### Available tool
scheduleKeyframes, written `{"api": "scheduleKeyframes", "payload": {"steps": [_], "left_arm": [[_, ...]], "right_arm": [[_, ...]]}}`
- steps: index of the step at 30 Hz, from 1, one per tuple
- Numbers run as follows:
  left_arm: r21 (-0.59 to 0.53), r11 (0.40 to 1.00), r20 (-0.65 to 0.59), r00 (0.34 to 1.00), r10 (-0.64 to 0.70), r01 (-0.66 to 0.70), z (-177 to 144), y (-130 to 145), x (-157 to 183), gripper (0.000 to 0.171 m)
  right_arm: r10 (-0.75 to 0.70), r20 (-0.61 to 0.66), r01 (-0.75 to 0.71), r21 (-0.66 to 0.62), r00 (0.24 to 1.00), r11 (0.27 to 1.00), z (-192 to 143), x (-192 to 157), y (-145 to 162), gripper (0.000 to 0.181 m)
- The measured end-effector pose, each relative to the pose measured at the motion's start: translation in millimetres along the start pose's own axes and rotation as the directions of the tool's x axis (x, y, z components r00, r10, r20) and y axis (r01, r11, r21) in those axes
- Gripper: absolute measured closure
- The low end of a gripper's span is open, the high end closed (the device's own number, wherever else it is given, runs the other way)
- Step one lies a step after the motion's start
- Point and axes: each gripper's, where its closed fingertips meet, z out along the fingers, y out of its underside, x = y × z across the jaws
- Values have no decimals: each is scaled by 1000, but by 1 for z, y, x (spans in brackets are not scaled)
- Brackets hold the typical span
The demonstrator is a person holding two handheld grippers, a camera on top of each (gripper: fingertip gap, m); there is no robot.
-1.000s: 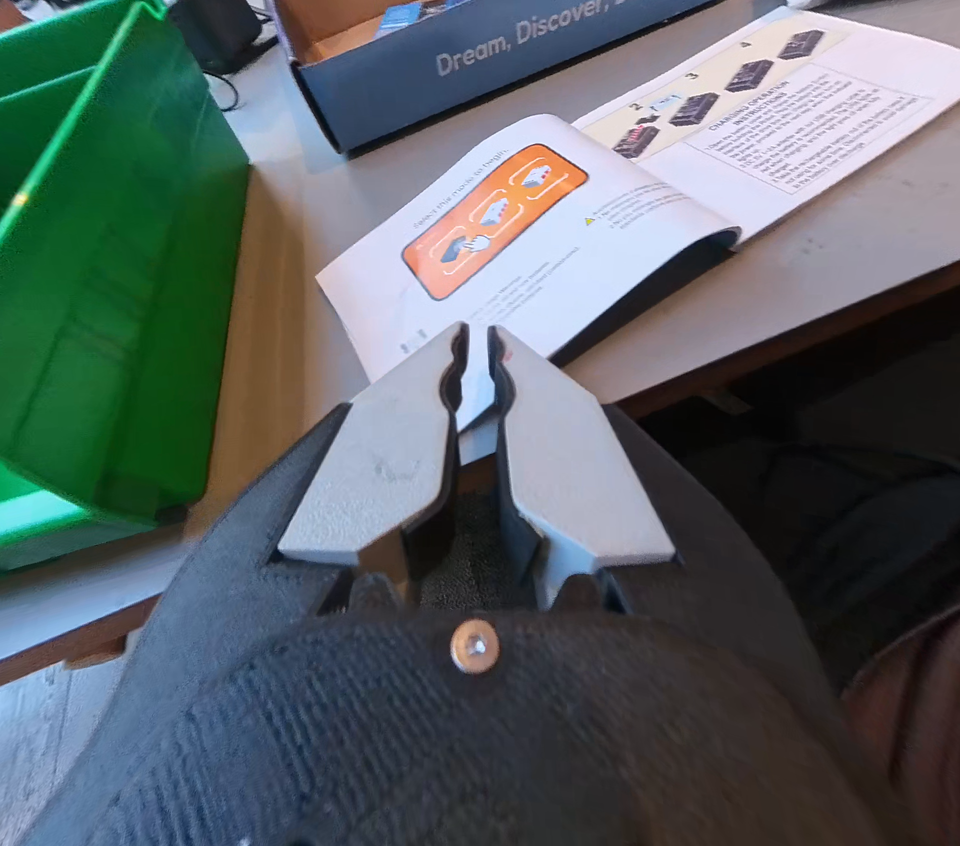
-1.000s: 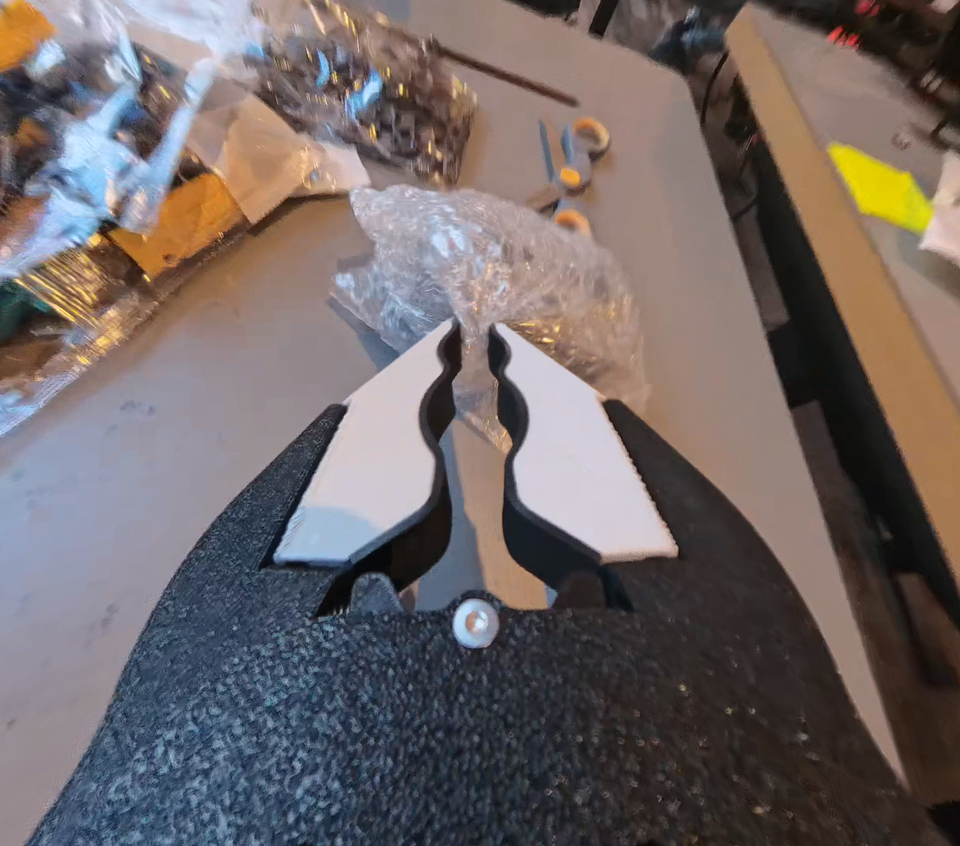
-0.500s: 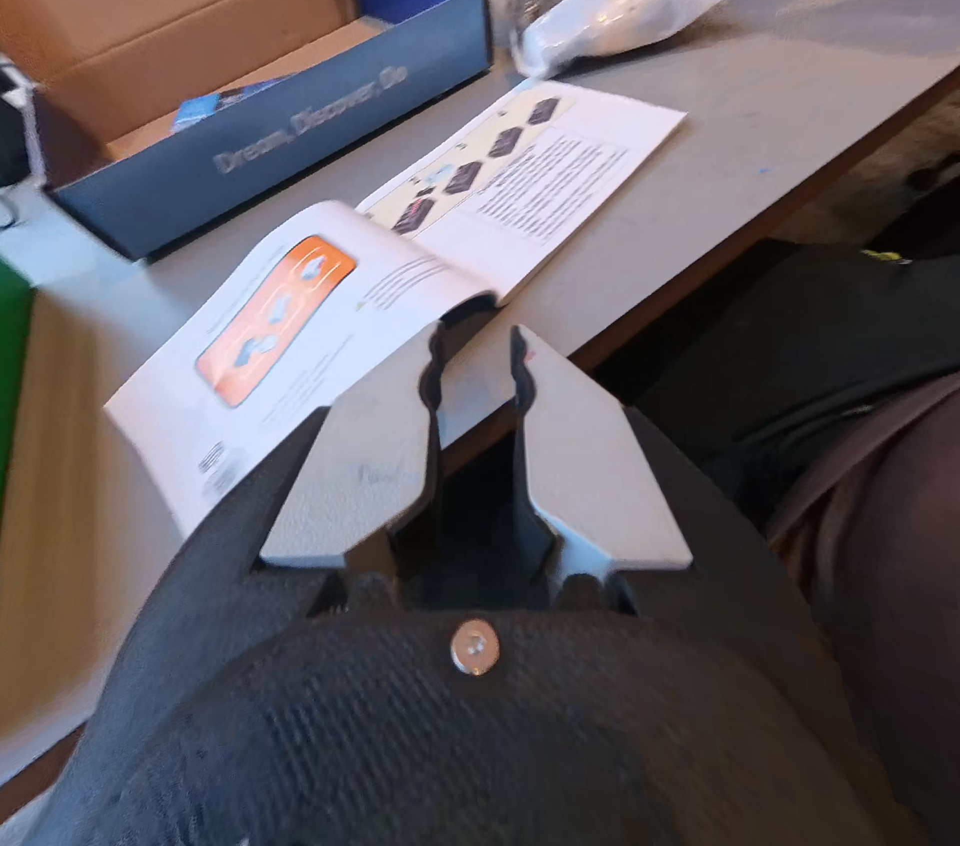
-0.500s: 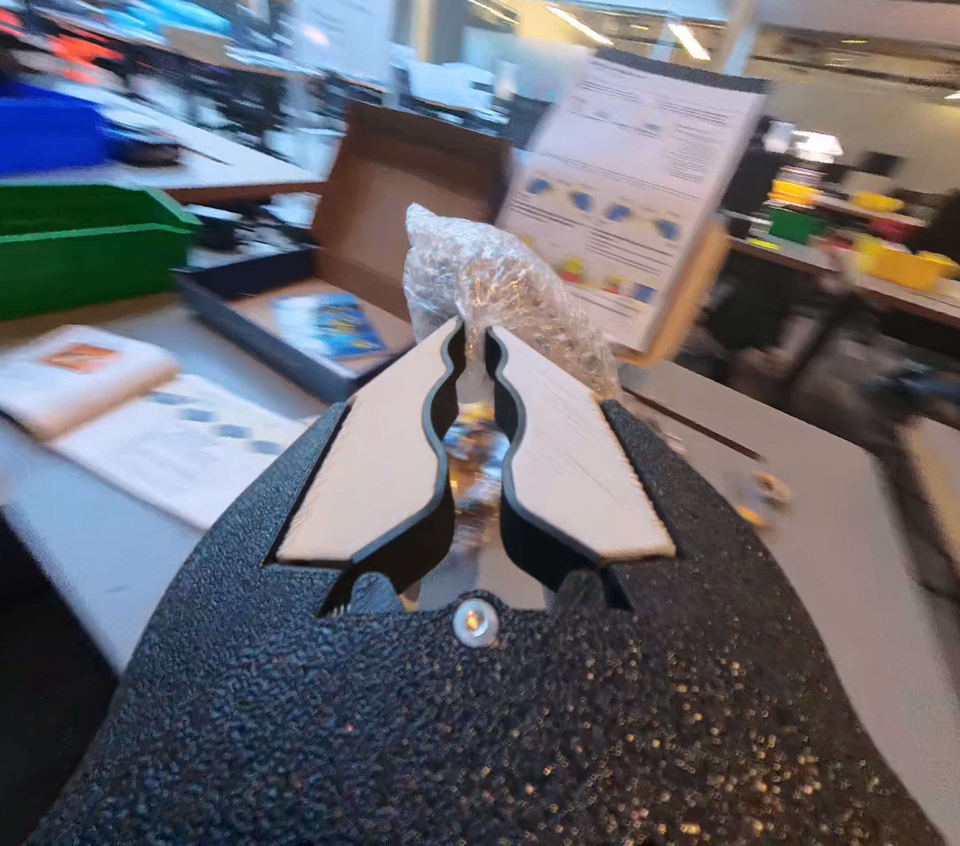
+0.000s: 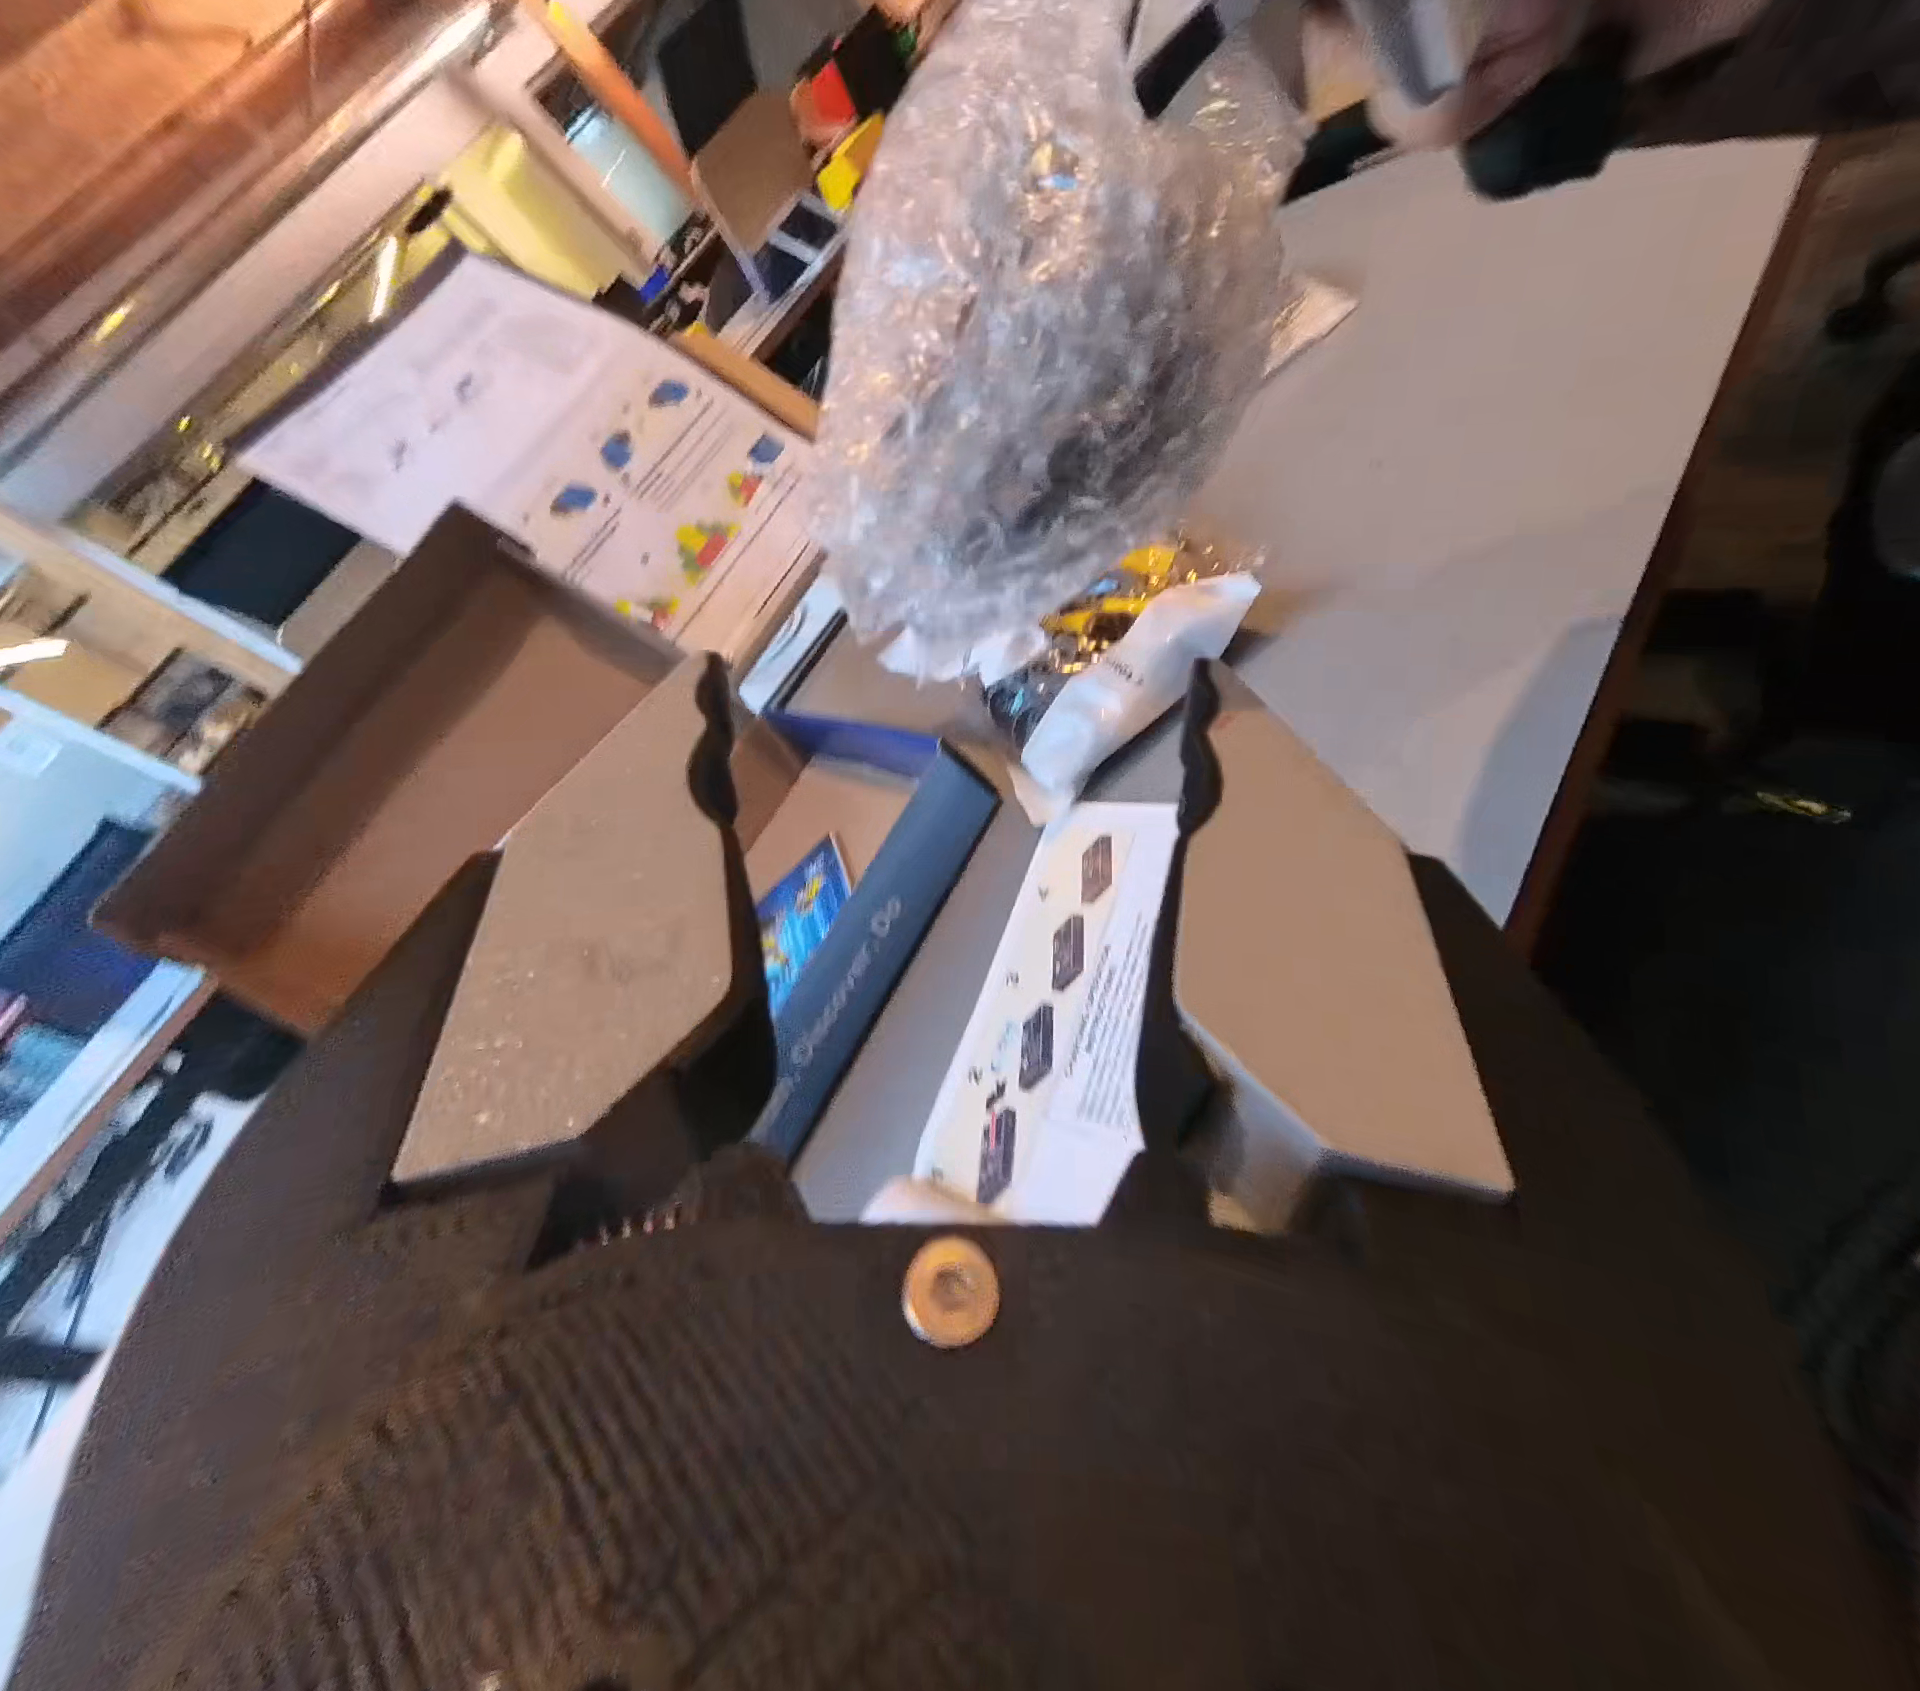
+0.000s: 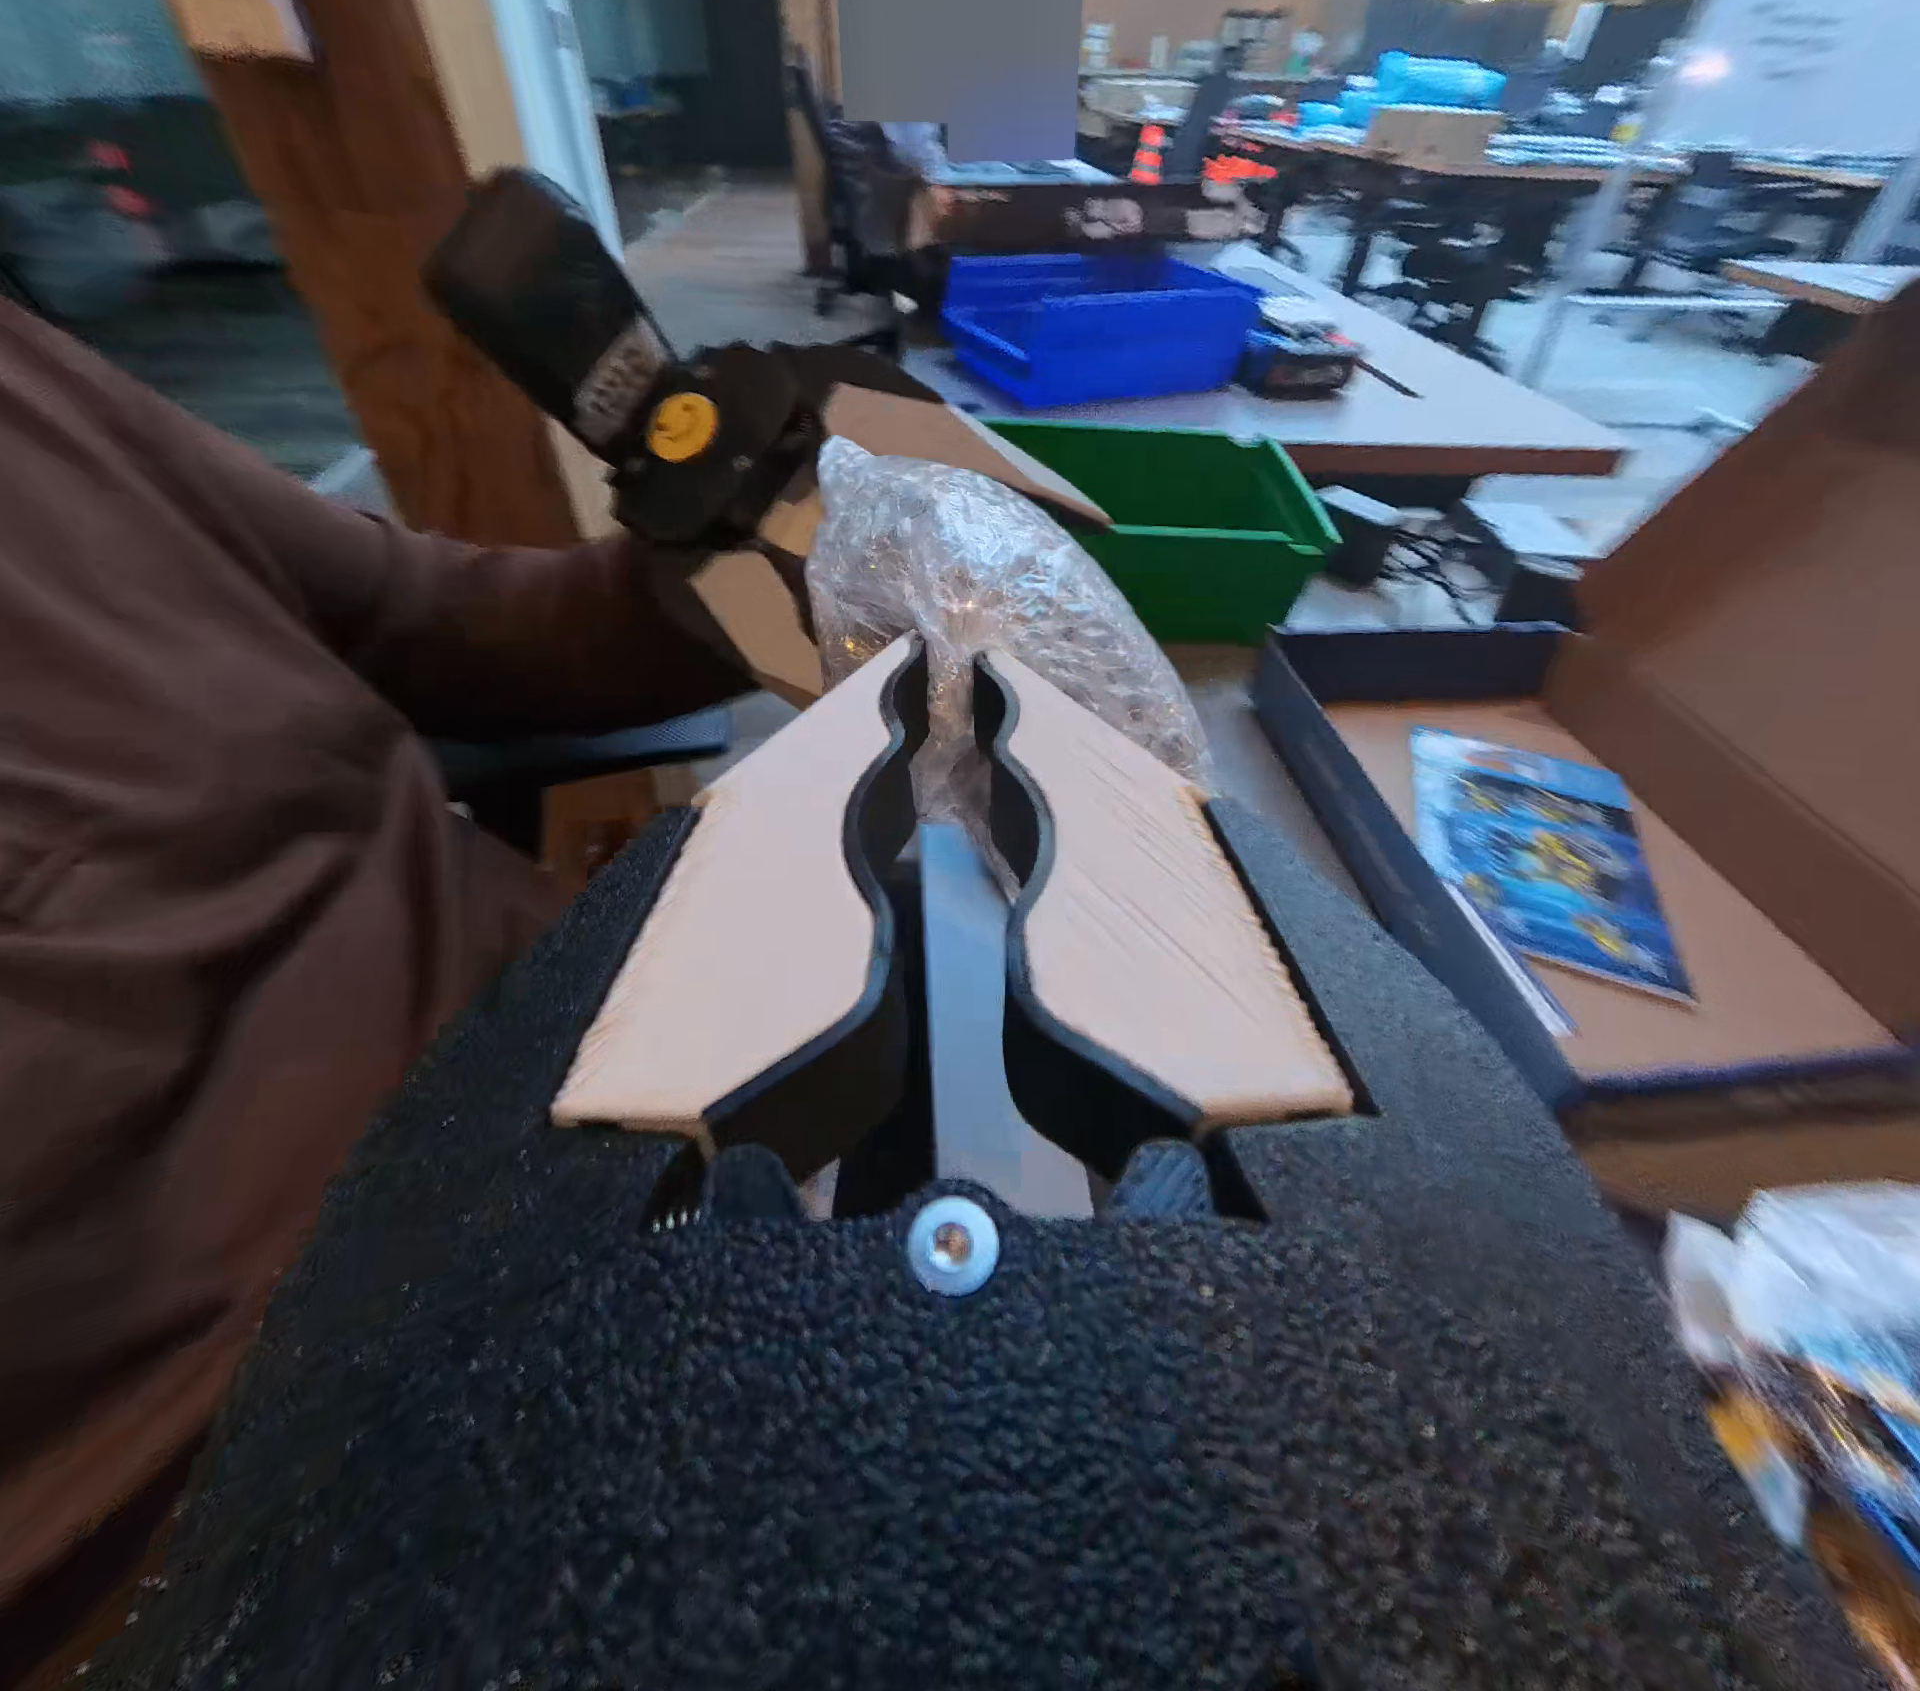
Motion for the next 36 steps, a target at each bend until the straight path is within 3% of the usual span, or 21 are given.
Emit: {"api": "scheduleKeyframes", "payload": {"steps": [3,6,8,12,15,21,28,33,36], "left_arm": [[76,997,-57,998,14,-10,1,-15,1,87],[151,988,-138,990,6,15,-4,-25,10,88],[180,983,-128,992,-9,32,-8,-26,8,88],[252,962,-130,989,-75,106,-20,-21,0,119],[229,968,-132,989,-70,100,-26,-13,-6,124],[90,995,-9,999,-41,42,-25,11,-29,128],[97,995,92,996,-7,-2,-25,16,-46,130],[111,993,212,975,-61,38,-34,17,-71,130],[168,984,173,980,-96,66,-38,9,-68,130]], "right_arm": [[22,133,-28,47,991,998,10,-12,-20,175],[29,207,-32,13,978,999,28,-17,-24,174],[23,243,-20,-16,970,1000,41,-23,-22,174],[12,291,-10,-10,957,1000,60,-31,-24,174],[51,312,-57,11,949,998,71,-31,-22,173],[143,251,-149,7,957,989,85,-6,-16,170],[92,158,-97,25,983,995,81,-1,-14,159],[1,100,-3,11,995,1000,66,-6,-16,158],[-8,37,7,18,999,1000,59,2,-18,152]]}}
